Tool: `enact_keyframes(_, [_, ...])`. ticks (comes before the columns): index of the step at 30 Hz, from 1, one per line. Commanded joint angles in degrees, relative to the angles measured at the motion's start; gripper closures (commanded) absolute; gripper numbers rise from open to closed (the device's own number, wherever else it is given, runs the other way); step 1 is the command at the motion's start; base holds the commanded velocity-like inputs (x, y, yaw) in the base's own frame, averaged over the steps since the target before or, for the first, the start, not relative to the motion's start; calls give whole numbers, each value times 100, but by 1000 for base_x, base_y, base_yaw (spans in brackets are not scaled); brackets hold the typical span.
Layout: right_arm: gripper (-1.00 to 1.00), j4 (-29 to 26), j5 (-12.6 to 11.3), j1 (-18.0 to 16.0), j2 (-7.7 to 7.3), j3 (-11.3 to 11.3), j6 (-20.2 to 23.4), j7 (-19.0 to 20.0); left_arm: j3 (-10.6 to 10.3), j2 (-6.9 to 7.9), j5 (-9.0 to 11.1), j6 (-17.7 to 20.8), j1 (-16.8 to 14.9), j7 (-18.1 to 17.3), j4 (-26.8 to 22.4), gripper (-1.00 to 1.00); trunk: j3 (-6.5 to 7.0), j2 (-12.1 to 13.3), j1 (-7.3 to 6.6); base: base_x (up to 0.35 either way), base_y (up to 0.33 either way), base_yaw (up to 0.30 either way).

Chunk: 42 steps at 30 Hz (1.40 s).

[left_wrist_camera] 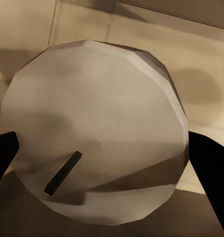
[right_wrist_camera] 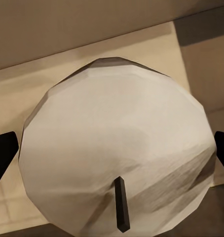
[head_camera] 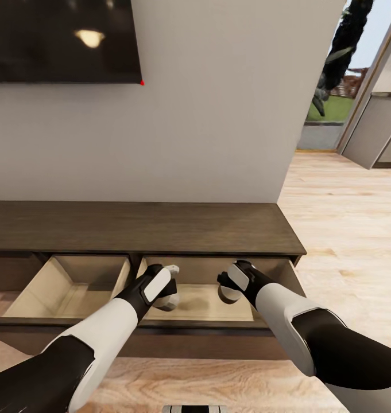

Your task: Place each of the two pumpkins and all three candles from the living room inside a cabinet in the living room (use any cabinet), then make sure every cabinet is closed, and position the cauldron so it is next to a table in the living room.

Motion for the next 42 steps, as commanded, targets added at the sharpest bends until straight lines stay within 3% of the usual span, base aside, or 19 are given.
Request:
enact_keyframes(1, [100,-2,-1,0,0,0,0,-1,0,0,-2,1,0,0,-6,100,0,0,0,0,0,0])
enact_keyframes(6, [100,-9,-1,-2,0,0,0,0,-24,0,4,-119,0,0,-15,100,0,0,0,35,0,0])
enact_keyframes(11, [100,-10,-1,0,0,0,0,1,-314,0,12,-225,0,0,-16,100,0,0,0,141,0,0])
enact_keyframes(16, [100,-10,-1,-1,0,0,0,1,-373,0,15,-260,0,-16,-16,100,0,0,0,17,0,0])
enact_keyframes(23, [100,-14,-1,-1,0,0,-3,1,-378,0,15,-268,0,-303,-16,100,-155,-9,18,1,0,0])
enact_keyframes(35, [100,-18,-9,0,0,25,-166,3,-378,0,15,-272,0,-351,-16,100,-310,-19,36,0,0,0])
enact_keyframes(42, [100,-18,-6,-1,0,27,-167,9,-378,0,15,-271,0,-352,-16,100,-465,-28,54,0,0,0])
